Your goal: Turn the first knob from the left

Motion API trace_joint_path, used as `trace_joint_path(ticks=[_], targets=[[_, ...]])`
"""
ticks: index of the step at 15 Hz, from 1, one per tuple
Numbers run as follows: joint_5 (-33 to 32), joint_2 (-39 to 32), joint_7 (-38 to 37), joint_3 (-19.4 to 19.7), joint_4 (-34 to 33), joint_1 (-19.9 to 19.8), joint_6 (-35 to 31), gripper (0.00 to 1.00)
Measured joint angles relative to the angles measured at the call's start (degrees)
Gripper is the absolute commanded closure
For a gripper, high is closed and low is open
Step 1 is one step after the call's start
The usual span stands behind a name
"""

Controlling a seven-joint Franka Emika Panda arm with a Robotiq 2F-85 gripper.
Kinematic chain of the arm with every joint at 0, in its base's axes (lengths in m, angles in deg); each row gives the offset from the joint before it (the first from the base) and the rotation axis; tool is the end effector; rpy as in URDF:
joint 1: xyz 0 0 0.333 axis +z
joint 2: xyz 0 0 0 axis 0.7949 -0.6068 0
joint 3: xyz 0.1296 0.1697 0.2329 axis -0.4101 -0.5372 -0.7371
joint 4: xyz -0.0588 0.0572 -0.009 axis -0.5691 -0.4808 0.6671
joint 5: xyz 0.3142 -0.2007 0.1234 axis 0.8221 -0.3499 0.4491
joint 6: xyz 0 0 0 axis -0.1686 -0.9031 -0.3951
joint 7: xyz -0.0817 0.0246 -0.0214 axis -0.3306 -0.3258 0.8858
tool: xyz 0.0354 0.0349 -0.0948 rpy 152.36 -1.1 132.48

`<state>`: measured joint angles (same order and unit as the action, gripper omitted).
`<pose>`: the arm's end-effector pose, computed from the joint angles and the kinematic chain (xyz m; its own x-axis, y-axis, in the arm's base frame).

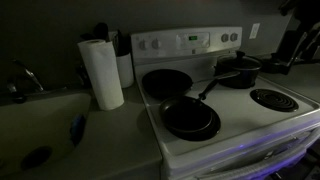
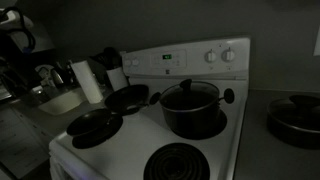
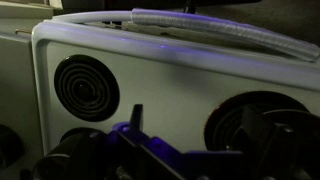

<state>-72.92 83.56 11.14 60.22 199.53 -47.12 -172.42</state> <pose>0.2978 0.1701 0.5340 0.9988 -0.0332 0.0369 -0.0400 -0.9780 0.2049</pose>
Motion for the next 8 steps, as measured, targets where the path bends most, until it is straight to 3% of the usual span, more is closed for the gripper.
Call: trace_joint_path(ticks=[8], targets=[[-0.18, -0.07, -0.23, 0.02, 0.00, 0.00, -0.68, 0.00]])
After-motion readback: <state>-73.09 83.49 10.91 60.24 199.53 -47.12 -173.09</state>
